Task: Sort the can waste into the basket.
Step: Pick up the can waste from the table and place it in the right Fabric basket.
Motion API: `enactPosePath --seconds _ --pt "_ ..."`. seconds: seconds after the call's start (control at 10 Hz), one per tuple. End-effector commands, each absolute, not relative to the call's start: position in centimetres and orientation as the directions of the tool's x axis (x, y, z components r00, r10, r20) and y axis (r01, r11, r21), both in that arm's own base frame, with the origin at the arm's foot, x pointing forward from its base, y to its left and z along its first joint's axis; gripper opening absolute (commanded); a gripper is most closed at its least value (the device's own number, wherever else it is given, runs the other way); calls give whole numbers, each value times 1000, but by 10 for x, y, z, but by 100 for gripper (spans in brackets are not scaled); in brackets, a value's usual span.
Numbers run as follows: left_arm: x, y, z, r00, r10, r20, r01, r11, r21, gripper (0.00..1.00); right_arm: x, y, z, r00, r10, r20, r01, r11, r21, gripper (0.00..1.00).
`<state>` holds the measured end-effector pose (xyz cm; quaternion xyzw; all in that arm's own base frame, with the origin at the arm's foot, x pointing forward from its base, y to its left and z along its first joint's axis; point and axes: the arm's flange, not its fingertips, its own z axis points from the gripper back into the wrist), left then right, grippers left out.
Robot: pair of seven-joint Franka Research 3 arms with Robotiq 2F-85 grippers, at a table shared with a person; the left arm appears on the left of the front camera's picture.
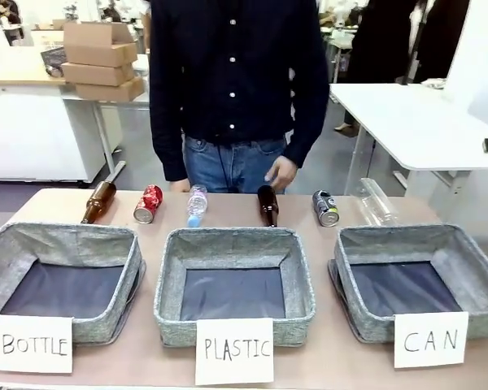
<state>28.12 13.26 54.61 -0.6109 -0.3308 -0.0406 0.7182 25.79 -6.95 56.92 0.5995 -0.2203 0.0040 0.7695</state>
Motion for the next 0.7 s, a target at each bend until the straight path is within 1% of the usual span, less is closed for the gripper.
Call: enactPosePath --seconds 0.0,0.6 --pt "264 124 571 749 316 582 553 185 -812 100 249 -54 575 895 -145 423 -360 327 874 100" --pt "264 124 571 749 316 582 553 185 -812 100 249 -54 575 895 -145 423 -360 327 874 100"
